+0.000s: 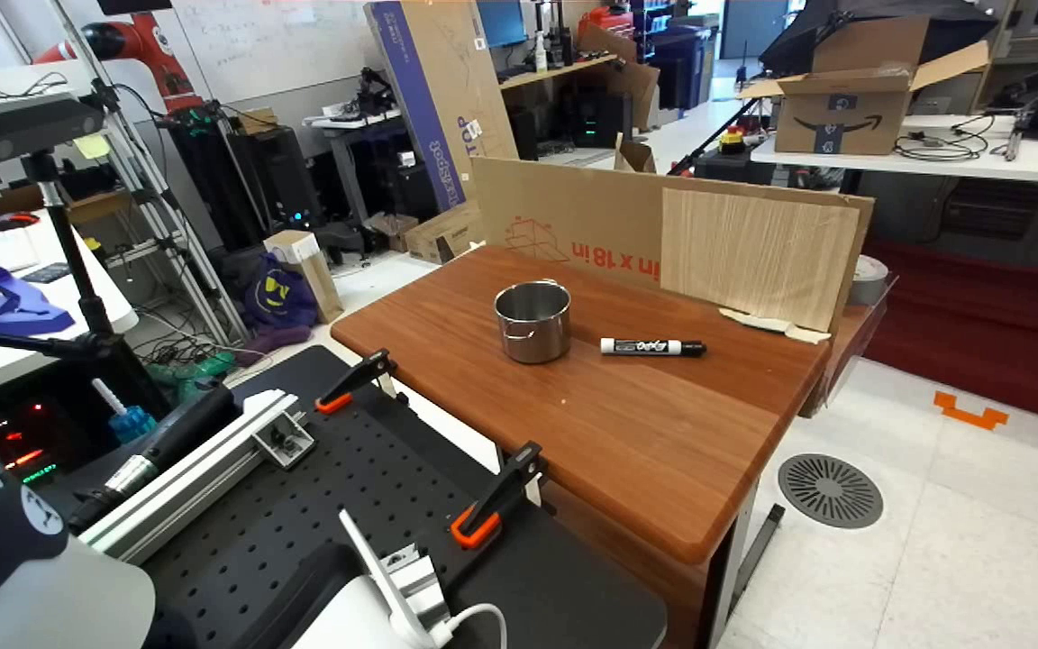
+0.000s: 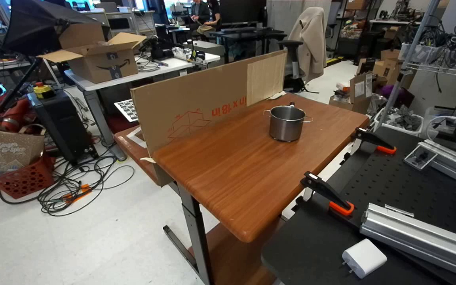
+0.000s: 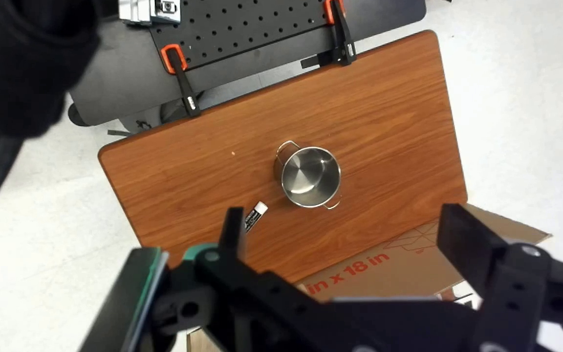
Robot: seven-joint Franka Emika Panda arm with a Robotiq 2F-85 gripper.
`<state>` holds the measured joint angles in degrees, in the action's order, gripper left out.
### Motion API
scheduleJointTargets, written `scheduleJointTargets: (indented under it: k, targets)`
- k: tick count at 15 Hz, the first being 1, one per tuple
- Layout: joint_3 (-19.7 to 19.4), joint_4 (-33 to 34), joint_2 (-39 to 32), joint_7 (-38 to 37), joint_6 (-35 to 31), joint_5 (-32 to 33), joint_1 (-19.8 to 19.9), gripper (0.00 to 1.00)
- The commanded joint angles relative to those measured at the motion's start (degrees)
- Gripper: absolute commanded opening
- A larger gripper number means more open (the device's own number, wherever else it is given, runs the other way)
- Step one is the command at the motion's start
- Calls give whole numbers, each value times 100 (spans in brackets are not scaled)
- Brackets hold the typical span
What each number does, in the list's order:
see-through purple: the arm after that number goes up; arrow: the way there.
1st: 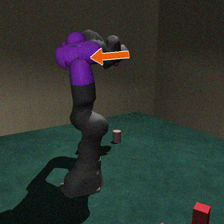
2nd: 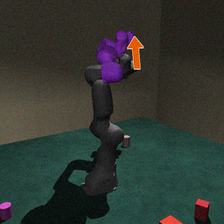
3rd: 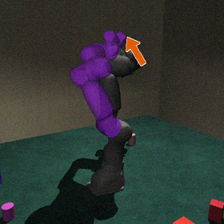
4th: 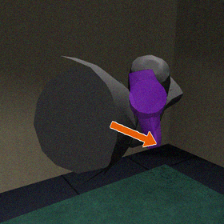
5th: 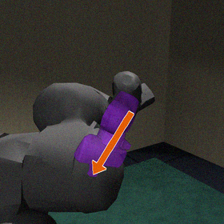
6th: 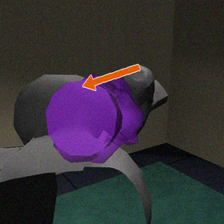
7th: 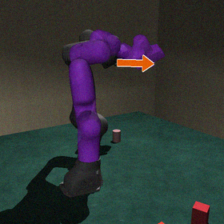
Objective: Put the black marker inside the pot
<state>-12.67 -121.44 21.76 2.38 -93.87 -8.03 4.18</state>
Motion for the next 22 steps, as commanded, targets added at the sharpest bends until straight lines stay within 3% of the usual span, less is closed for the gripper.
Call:
scheduleJointTargets:
  k: [1,11,22]
  targets:
    - [161,34,-406,-355,-481,-136,175,100]
    - [202,-398,-1671,-1238,-2929,-644,197,100]
    - [351,-91,-3468,-1789,-5005,-1076,214,100]
